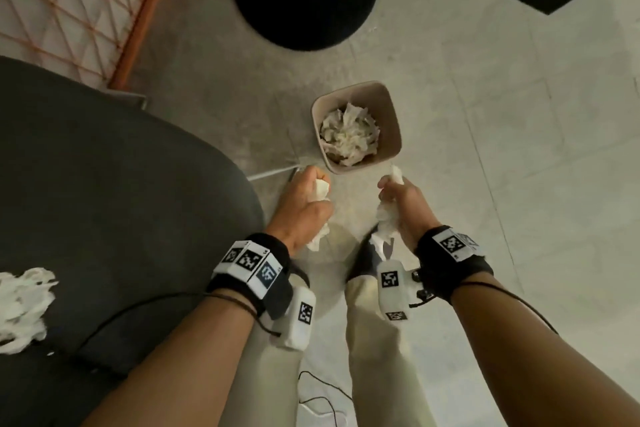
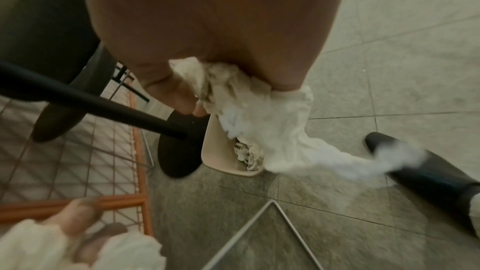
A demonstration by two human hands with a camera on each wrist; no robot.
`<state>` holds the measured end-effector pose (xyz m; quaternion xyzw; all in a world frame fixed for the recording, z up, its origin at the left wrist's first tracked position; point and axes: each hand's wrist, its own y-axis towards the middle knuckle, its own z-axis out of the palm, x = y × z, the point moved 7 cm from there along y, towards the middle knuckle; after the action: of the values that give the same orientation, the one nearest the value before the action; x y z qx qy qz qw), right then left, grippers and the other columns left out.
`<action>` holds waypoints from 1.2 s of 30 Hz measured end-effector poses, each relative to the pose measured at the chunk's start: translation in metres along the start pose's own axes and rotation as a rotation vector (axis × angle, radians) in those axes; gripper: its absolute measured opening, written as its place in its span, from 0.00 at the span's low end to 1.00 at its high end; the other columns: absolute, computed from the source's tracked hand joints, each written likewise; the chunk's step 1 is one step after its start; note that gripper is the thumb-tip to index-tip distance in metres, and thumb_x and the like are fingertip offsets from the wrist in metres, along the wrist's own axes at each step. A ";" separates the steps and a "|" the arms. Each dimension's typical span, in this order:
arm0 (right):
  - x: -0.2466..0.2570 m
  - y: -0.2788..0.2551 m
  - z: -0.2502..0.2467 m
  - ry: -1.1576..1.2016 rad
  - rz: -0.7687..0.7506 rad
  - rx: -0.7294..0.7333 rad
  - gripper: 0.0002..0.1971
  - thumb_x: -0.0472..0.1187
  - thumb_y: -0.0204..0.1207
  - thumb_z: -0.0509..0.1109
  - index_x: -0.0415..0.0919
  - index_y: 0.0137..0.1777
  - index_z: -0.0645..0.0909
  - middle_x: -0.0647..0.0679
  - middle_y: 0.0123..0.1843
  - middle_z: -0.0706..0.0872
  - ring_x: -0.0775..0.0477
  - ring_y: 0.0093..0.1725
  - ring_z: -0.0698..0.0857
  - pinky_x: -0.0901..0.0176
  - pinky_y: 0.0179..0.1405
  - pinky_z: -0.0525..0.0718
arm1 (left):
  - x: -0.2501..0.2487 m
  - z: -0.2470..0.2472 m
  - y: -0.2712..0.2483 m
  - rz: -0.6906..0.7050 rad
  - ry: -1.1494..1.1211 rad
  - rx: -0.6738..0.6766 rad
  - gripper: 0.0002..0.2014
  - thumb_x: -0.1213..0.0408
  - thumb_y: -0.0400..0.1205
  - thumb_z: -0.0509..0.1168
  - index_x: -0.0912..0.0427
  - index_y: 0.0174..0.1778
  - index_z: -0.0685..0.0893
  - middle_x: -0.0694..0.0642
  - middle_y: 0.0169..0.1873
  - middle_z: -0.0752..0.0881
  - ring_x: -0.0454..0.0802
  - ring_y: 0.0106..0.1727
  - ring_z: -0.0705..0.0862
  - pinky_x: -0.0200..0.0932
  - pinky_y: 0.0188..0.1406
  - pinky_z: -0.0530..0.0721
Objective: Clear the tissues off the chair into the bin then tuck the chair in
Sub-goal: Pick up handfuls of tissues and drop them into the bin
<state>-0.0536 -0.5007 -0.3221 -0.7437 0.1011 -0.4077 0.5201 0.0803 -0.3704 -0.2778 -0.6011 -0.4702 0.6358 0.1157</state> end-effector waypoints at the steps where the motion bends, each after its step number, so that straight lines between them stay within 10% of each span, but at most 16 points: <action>1: 0.003 0.009 -0.002 0.030 -0.014 0.024 0.12 0.35 0.55 0.60 0.44 0.40 0.74 0.48 0.30 0.73 0.49 0.26 0.73 0.59 0.28 0.72 | 0.001 0.007 0.014 0.005 0.059 -0.032 0.16 0.67 0.65 0.57 0.50 0.48 0.74 0.57 0.47 0.76 0.59 0.46 0.79 0.58 0.43 0.85; 5: 0.018 0.055 -0.014 0.013 -0.140 0.052 0.18 0.34 0.61 0.57 0.44 0.51 0.77 0.47 0.42 0.83 0.50 0.40 0.83 0.57 0.37 0.82 | 0.004 0.031 0.075 0.017 0.146 -0.124 0.21 0.80 0.70 0.55 0.54 0.54 0.75 0.56 0.52 0.78 0.61 0.56 0.80 0.63 0.56 0.85; 11: 0.023 0.138 -0.028 -0.194 -0.203 0.007 0.25 0.32 0.63 0.70 0.44 0.63 0.75 0.44 0.55 0.86 0.40 0.55 0.87 0.34 0.58 0.86 | -0.002 0.053 0.157 0.124 0.208 -0.190 0.31 0.78 0.74 0.62 0.46 0.69 0.72 0.53 0.69 0.75 0.49 0.67 0.77 0.41 0.65 0.77; 18: 0.047 0.189 -0.017 -0.396 -0.287 -0.068 0.36 0.45 0.68 0.81 0.46 0.75 0.70 0.46 0.69 0.83 0.44 0.63 0.84 0.52 0.64 0.82 | -0.005 0.055 0.212 0.237 0.304 -0.321 0.29 0.69 0.77 0.67 0.42 0.71 0.70 0.50 0.65 0.76 0.51 0.56 0.83 0.50 0.58 0.84; 22: 0.055 0.213 -0.005 -0.670 -0.290 -0.012 0.38 0.49 0.69 0.80 0.50 0.79 0.68 0.46 0.74 0.80 0.42 0.72 0.78 0.52 0.69 0.78 | 0.008 0.054 0.242 0.153 0.472 -0.151 0.32 0.64 0.76 0.71 0.42 0.76 0.68 0.52 0.72 0.75 0.53 0.68 0.79 0.47 0.65 0.79; 33: 0.051 0.145 -0.004 -0.824 -0.231 0.077 0.16 0.43 0.75 0.70 0.47 0.62 0.83 0.42 0.50 0.91 0.36 0.55 0.88 0.40 0.60 0.85 | 0.010 0.014 0.156 0.098 0.327 -0.058 0.18 0.60 0.82 0.66 0.49 0.69 0.79 0.50 0.60 0.86 0.48 0.61 0.84 0.46 0.63 0.81; 36: 0.052 0.090 0.008 -0.797 -0.301 0.110 0.10 0.43 0.75 0.72 0.52 0.55 0.85 0.46 0.46 0.92 0.43 0.47 0.90 0.42 0.56 0.87 | 0.011 -0.004 0.089 0.116 0.169 -0.044 0.13 0.61 0.84 0.65 0.51 0.65 0.82 0.47 0.54 0.87 0.38 0.54 0.84 0.29 0.54 0.80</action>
<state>0.0106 -0.5643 -0.3736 -0.8207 -0.2391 -0.1647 0.4922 0.1186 -0.4075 -0.3502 -0.6812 -0.4371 0.5779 0.1049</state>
